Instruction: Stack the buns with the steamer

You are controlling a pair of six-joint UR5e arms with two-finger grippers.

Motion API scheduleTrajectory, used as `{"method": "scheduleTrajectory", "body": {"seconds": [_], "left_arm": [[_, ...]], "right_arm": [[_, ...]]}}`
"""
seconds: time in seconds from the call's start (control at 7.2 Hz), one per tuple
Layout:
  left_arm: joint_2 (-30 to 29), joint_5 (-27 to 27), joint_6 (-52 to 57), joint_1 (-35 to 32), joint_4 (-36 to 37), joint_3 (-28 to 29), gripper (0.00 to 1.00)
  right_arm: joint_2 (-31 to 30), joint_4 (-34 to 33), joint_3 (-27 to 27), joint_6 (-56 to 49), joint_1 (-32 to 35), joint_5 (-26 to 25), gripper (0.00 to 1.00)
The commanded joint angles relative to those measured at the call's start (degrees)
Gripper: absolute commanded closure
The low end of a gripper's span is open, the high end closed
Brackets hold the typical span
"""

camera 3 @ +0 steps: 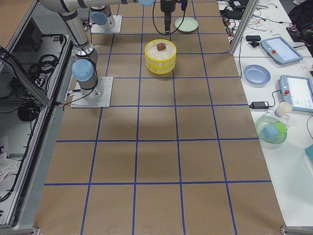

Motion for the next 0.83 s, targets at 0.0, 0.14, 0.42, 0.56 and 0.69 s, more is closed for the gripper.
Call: {"method": "scheduleTrajectory", "body": {"seconds": [0.0,0.14,0.42,0.56,0.69], "left_arm": [[1.1,-6.7,1.2,2.2,-1.9,-0.3,0.00],[1.3,-6.1,1.9,2.2,-2.0,-0.8,0.00],[1.8,-3.8,1.9,1.8,-2.1,-1.5,0.00],[1.8,-3.9,2.0,1.9,-1.1,-2.2,0.00],[1.9,-3.8,1.9,1.9,-1.1,-2.7,0.00]], "right_arm": [[0.0,0.0,0.0,0.0,0.0,0.0,0.00],[0.0,0.0,0.0,0.0,0.0,0.0,0.00],[0.0,0.1,0.0,0.0,0.0,0.0,0.00],[0.0,0.1,0.0,0.0,0.0,0.0,0.00],[0.0,0.0,0.0,0.0,0.0,0.0,0.00]]}}
